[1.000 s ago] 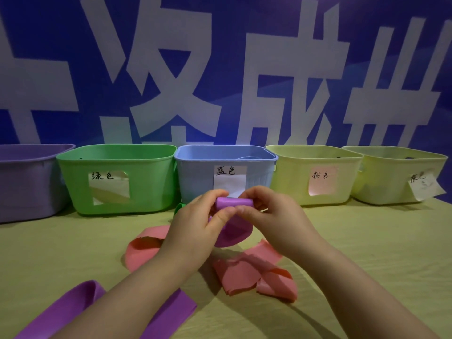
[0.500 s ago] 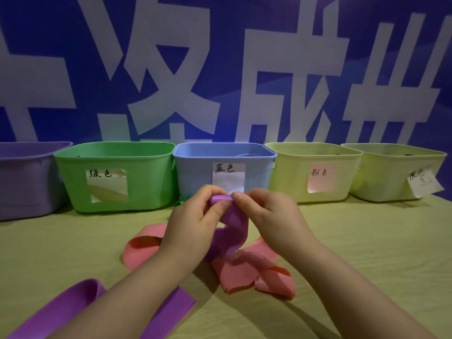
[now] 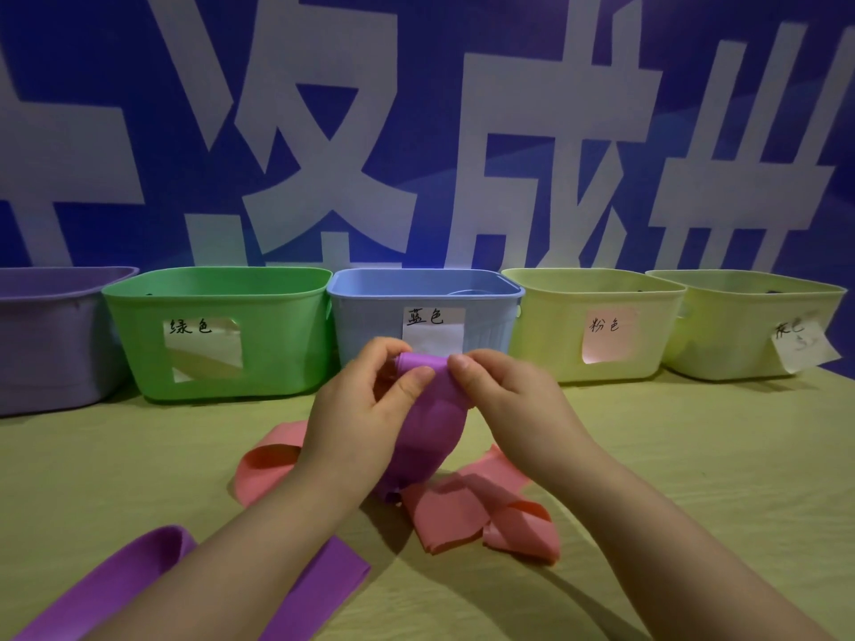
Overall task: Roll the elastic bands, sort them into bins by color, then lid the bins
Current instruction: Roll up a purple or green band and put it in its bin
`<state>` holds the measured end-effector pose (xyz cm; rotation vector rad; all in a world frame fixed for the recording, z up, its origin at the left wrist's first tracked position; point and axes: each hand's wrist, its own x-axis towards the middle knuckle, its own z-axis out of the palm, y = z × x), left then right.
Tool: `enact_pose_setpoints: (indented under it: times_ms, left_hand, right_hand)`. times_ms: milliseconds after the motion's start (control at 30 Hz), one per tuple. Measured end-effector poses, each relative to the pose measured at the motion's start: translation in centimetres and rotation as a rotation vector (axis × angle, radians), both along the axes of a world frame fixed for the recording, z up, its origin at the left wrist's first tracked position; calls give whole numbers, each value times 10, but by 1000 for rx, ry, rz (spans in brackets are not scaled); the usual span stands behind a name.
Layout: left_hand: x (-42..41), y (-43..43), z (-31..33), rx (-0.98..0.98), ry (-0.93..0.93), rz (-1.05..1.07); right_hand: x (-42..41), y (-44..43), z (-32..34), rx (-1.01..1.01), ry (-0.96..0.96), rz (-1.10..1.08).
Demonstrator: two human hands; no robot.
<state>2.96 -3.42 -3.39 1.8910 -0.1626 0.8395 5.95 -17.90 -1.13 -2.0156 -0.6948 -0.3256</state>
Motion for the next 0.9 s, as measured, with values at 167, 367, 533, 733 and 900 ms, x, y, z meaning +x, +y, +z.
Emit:
enact_pose_setpoints:
  times_ms: [167, 367, 533, 733, 900]
  left_hand:
    - [0, 0, 3, 63, 33, 49]
    - [-1, 1, 3, 21, 61, 37]
    - [-1, -3, 1, 20, 66, 7]
    - [-7, -4, 8, 94, -16, 89]
    - [3, 4, 3, -65, 56, 47]
  right_hand:
    - [0, 1, -1, 91, 58, 56]
    - [-2, 1, 0, 36, -2, 36]
    - [-5, 1, 2, -5, 35, 31]
    - [-4, 1, 1, 134, 105, 124]
    - [-4, 5, -2, 111, 59, 176]
